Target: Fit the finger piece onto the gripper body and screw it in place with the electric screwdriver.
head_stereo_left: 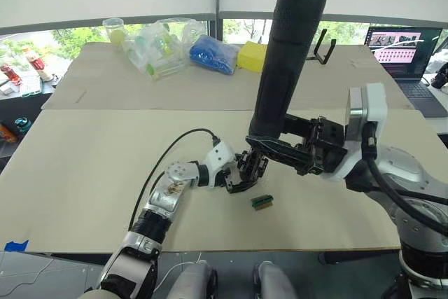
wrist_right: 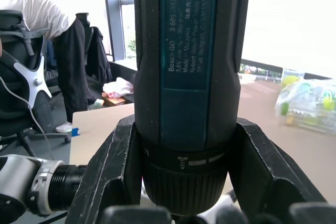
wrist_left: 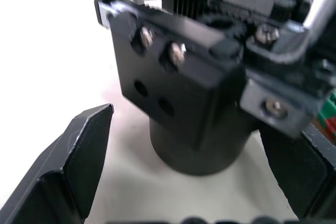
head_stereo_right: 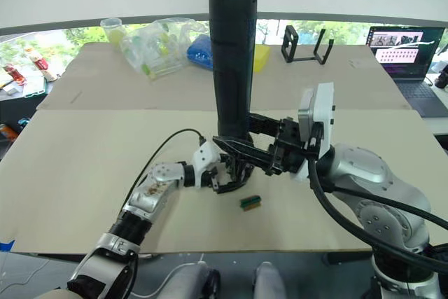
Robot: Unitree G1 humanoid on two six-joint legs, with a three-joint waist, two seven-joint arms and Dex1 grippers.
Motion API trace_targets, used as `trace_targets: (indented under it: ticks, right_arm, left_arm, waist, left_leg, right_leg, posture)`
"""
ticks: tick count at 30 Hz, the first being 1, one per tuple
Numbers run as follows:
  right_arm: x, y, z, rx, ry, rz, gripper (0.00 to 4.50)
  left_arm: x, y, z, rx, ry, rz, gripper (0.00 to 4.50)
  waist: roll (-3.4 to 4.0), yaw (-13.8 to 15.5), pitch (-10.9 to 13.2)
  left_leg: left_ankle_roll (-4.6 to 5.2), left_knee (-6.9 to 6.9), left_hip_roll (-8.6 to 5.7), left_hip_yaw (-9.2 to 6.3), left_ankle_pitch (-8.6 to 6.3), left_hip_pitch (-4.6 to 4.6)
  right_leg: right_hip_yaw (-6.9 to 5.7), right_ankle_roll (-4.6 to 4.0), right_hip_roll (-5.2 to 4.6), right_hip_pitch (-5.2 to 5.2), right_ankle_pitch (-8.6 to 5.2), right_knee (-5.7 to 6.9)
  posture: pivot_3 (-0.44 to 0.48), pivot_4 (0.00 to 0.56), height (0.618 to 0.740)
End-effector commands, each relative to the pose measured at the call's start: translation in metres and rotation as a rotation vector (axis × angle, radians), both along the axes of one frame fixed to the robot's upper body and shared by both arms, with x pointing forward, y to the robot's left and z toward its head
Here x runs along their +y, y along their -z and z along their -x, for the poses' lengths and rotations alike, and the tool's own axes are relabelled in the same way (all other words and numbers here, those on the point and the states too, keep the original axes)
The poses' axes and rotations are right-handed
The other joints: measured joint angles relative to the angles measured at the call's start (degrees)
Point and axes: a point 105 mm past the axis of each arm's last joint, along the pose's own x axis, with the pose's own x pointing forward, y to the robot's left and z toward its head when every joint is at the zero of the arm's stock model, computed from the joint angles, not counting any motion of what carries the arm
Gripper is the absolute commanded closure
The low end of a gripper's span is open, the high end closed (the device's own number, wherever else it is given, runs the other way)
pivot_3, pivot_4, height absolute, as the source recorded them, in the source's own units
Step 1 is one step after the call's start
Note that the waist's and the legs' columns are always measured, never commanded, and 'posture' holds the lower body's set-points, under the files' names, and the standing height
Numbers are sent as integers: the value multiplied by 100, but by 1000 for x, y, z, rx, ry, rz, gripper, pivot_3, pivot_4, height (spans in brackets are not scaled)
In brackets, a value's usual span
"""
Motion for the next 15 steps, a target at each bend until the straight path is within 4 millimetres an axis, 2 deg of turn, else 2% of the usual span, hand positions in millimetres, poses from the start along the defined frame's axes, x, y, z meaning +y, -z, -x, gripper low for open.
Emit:
trace_targets:
  ticks: [1,4,9,15]
  right_arm:
    - [4,-13,2,-73,-11,-24,2603]
    - [9,-15,-5,-102,0,-11,2603]
    - [12,-13,-15,-143,39,17,2603]
    - [20,-8,-18,-173,36,48,2603]
  left_arm:
    - [-6,-14,7,-56,67,33,806]
    - [-5,-12,6,-44,63,28,2179]
    - [-5,-12,5,-42,58,27,2206]
    - [-5,-11,6,-42,58,27,2206]
  waist:
    - [0,6,0]
    - [0,-7,0]
    - [1,-3,0]
    - [1,-8,0]
  left_leg:
    - [0,0,0,0,0,0]
    - [0,0,0,0,0,0]
    - [-1,-1,0,0,1,0]
    - [-2,-1,-1,1,1,0]
  right_leg:
    - [0,0,0,1,0,0]
    - [0,0,0,0,0,-1]
    - [-3,0,0,-1,0,1]
    - [-2,0,2,-2,0,2]
  posture:
    - [0,150,740]
    - [0,150,740]
    - [0,150,740]
    - [0,150,740]
